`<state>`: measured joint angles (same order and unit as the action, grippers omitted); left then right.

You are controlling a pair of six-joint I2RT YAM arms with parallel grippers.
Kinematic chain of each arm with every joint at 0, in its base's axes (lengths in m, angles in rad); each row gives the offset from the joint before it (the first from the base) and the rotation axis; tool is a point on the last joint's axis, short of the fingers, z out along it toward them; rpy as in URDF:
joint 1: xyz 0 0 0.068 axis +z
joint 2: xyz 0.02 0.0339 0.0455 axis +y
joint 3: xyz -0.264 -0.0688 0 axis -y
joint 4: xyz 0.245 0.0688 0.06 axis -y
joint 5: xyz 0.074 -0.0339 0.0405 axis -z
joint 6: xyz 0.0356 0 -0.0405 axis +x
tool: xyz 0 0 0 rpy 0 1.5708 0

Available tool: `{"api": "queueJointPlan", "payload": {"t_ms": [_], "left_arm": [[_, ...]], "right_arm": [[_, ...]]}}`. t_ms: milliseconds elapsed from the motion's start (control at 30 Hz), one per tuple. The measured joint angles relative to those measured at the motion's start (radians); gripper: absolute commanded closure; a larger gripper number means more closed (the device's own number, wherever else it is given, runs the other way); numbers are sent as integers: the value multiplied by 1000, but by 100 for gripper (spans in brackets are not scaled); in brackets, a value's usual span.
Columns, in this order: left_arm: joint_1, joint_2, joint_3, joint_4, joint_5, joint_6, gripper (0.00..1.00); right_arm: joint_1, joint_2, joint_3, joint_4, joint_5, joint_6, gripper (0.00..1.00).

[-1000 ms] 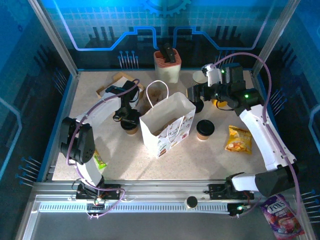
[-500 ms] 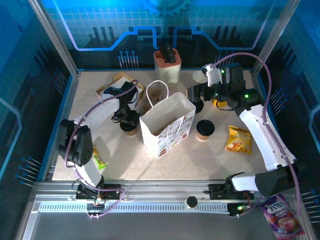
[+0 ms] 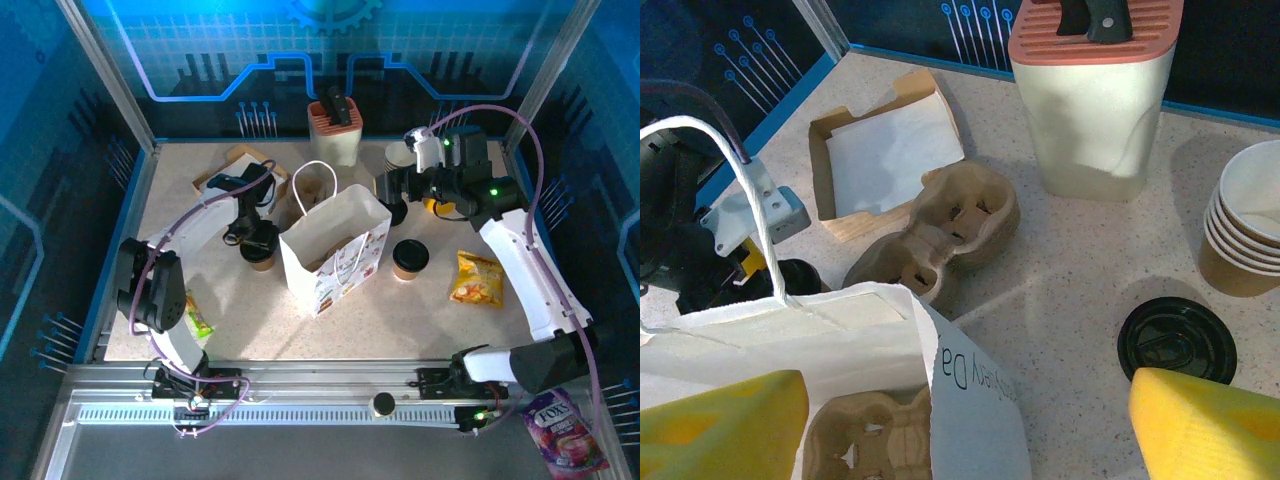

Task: Pack the takeout coffee

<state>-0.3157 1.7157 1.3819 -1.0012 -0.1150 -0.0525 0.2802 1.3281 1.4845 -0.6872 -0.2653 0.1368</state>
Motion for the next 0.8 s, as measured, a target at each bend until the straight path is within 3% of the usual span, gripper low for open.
{"api": "queueJointPlan", "payload": {"t_ms": [167,433,800], "left_arm": [[16,-40,-8,0,0,0,36],[89,-236,-35,-20,0,0,37],[101,-437,111,-134,7,-26,40]], "right_arm": [[0,0,0,0,1,1,15],[0,0,0,0,-3,5,17],[61,77,3,-49,28,-1,36]]}}
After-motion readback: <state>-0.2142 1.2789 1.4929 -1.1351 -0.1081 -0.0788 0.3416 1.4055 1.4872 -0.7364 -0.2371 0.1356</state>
